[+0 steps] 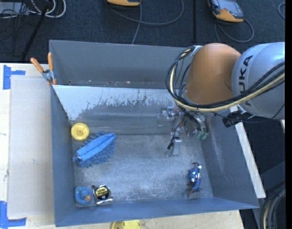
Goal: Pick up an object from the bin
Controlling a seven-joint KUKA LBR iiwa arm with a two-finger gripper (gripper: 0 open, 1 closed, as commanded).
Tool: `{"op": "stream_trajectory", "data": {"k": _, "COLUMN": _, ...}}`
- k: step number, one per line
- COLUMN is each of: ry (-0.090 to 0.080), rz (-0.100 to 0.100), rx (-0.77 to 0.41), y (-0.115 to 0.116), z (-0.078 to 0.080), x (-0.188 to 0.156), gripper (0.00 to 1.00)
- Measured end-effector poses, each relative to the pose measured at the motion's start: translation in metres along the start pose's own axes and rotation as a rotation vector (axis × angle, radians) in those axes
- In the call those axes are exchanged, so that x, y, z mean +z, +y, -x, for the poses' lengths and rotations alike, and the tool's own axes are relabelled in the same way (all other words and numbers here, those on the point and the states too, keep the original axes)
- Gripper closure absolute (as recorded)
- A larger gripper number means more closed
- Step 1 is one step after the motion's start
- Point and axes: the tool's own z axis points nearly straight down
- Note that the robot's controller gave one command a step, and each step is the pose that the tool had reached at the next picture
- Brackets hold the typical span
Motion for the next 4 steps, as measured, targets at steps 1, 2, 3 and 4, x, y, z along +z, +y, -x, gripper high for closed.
{"op": "stream_trajectory", "data": {"k": 1, "ry": -0.007, "rz": 0.0, "rx": 0.0, "y": 0.0, "z": 0.001, "x": -0.005, "gripper": 0.0}}
{"op": "stream_trajectory", "data": {"k": 2, "ry": -0.012, "rz": -0.001, "rx": -0.038, "y": 0.043, "z": 0.02, "x": 0.018, "gripper": 0.0}}
{"op": "stream_trajectory", "data": {"k": 3, "ry": -0.008, "rz": 0.002, "rx": -0.057, "y": 0.067, "z": 0.023, "x": 0.028, "gripper": 0.0}}
{"op": "stream_trajectory", "data": {"k": 4, "ry": -0.014, "rz": -0.001, "rx": -0.142, "y": 0.091, "z": 0.006, "x": 0.08, "gripper": 0.0}}
